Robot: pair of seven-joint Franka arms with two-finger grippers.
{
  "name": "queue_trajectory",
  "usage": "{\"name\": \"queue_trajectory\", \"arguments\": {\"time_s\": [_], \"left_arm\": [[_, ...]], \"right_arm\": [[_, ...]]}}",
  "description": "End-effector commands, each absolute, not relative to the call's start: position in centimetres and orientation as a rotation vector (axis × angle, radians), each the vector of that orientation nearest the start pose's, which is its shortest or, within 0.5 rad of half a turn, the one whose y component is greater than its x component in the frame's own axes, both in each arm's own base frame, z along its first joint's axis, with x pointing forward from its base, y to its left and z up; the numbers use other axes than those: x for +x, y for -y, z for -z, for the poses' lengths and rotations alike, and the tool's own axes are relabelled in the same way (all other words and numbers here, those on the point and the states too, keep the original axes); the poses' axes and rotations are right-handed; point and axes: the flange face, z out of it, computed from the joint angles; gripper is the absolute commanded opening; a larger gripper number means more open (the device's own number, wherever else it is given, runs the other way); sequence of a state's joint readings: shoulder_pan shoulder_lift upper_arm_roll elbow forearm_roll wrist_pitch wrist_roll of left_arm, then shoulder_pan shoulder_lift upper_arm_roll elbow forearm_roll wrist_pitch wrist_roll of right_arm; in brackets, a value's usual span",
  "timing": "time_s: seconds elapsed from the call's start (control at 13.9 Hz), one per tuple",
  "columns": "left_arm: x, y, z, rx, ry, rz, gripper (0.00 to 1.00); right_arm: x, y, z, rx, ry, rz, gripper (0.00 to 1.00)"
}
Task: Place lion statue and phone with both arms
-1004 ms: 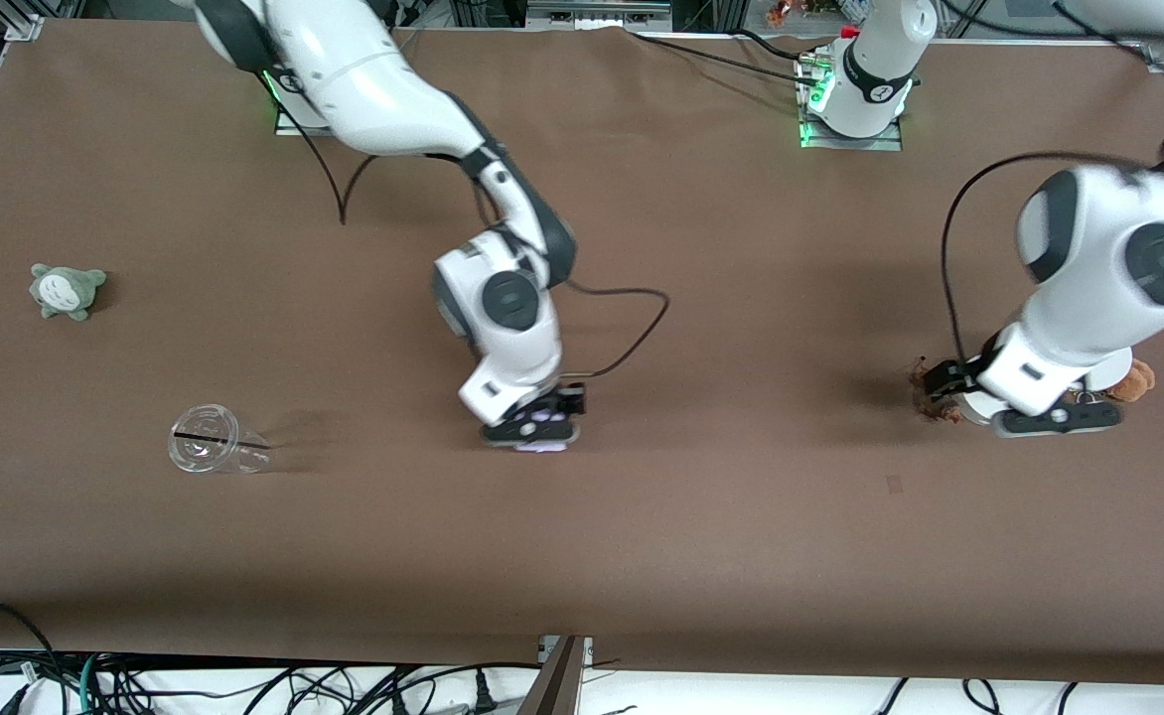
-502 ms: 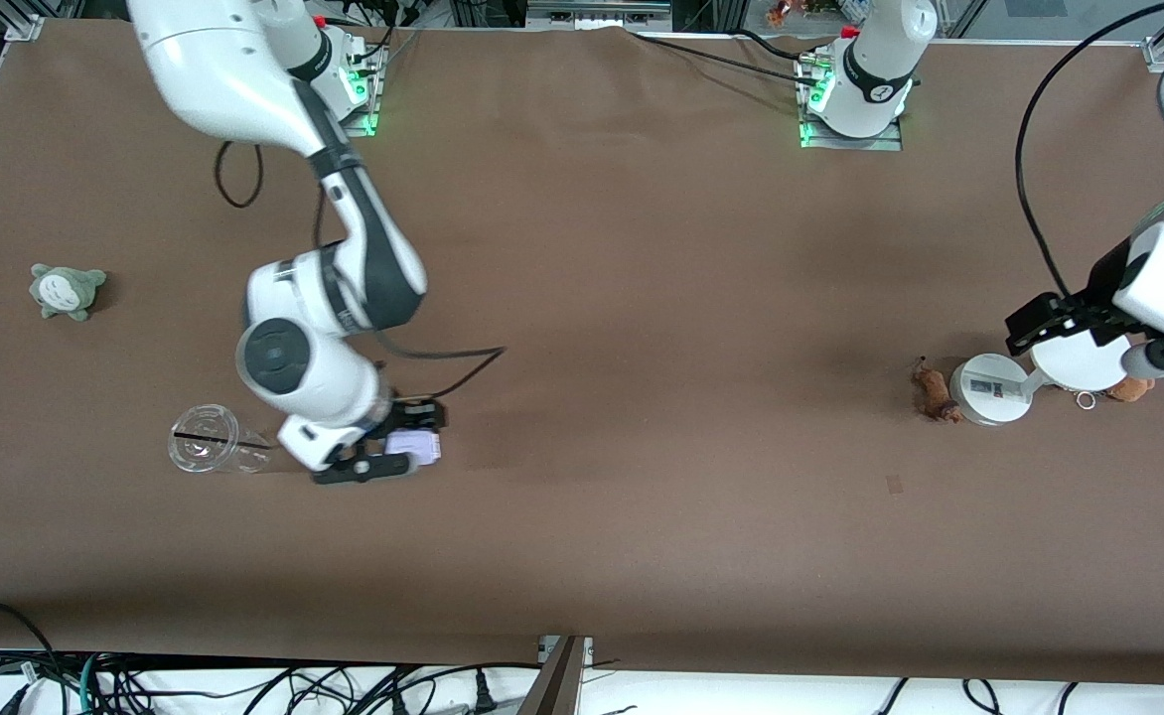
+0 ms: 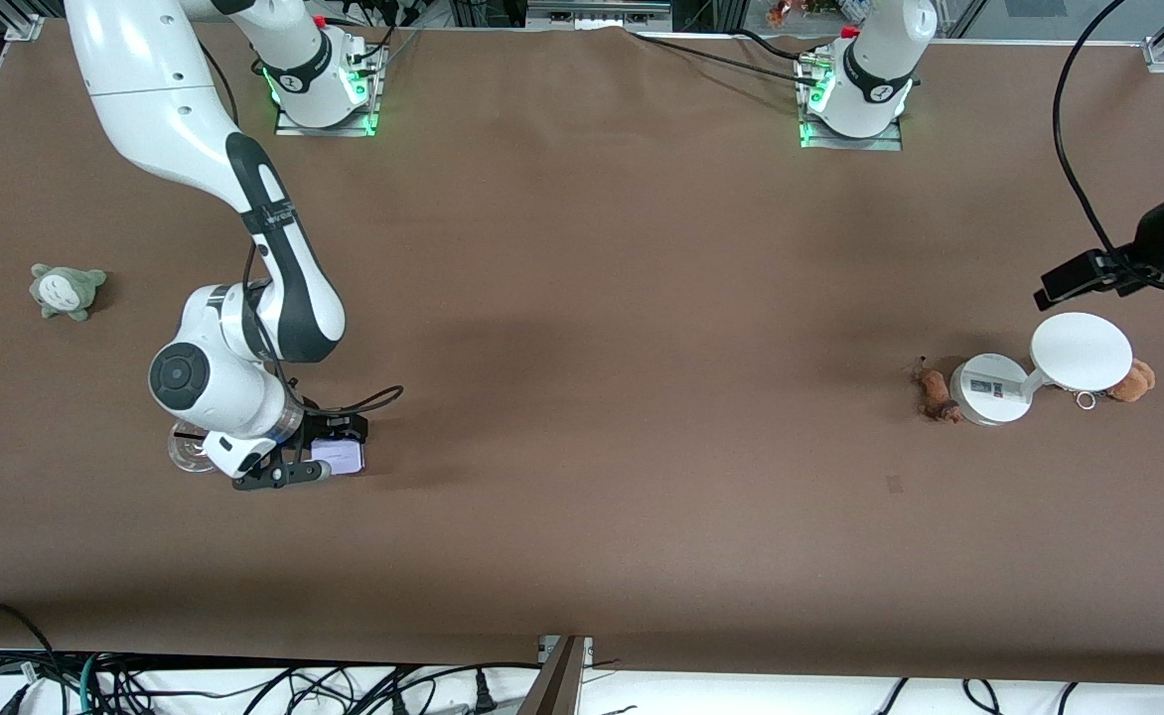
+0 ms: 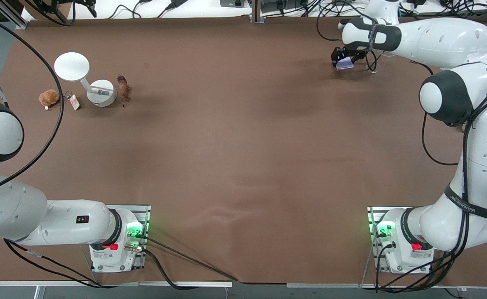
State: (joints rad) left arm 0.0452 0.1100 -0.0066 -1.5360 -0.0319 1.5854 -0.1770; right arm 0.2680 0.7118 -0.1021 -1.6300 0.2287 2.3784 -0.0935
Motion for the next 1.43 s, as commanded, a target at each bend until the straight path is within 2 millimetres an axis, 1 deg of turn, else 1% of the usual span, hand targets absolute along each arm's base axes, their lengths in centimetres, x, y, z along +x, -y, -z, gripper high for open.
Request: {"name": "queue_trajectory", "arguments": {"time_s": [0.0,0.14,0.29,0.36,0.43,0.57,0.72,0.79,0.93,1.08,1.15,1.22,1.29,1.36], "left_arm": [[58.2,-1.7,-58.3,-3.162,0.315,-0.146,1.0],[58.1,-1.7,-58.4,-3.125,0.236,-0.137,1.0],[58.2,-1.8,-58.5,-3.121,0.228,-0.139,1.0],[58.3,-1.8,-58.3,-3.121,0.228,-0.16,1.0],[58.7,-1.9,-58.5,-3.12,0.23,-0.156,1.0],[59.3,-1.8,-58.6,-3.122,0.228,-0.153,1.0],[59.7,-1.8,-58.9,-3.124,0.226,-0.142,1.0],[59.7,-1.8,-58.8,-3.126,0.228,-0.144,1.0],[59.8,-1.8,-58.7,-3.132,0.233,-0.147,1.0],[59.9,-1.8,-58.4,-3.135,0.231,-0.155,1.0],[59.9,-1.9,-58.4,-3.133,0.234,-0.155,1.0],[60.0,-2.0,-58.4,-3.133,0.236,-0.155,1.0],[60.0,-2.3,-58.4,-3.134,0.243,-0.155,1.0],[59.9,-2.4,-58.3,-3.134,0.246,-0.157,1.0]], "right_arm": [[67.2,-12.9,-20.7,-3.011,0.184,0.092,0.59],[67.0,-12.8,-19.9,-3.011,0.169,0.097,0.63],[66.3,-12.7,-18.6,-3.014,0.155,0.14,0.71],[66.1,-12.6,-18.4,-3.016,0.147,0.147,0.75],[66.1,-12.6,-18.3,-3.015,0.148,0.145,0.82],[66.1,-12.6,-18.3,-3.016,0.138,0.147,0.99],[66.5,-12.4,-19.3,-3.013,0.142,0.161,0.99],[66.6,-12.5,-20.0,-3.011,0.147,0.161,0.99],[67.0,-12.1,-22.3,-3.005,0.143,0.201,1.0],[67.7,-9.4,-23.7,-3.029,0.102,0.243,1.0],[67.9,-9.0,-24.7,-3.029,0.083,0.264,1.0],[67.8,-9.5,-26.7,-3.019,0.073,0.266,1.0],[67.6,-9.7,-28.7,-3.01,0.032,0.224,1.0],[67.6,-9.3,-32.0,-2.999,0.006,0.22,1.0]]}}
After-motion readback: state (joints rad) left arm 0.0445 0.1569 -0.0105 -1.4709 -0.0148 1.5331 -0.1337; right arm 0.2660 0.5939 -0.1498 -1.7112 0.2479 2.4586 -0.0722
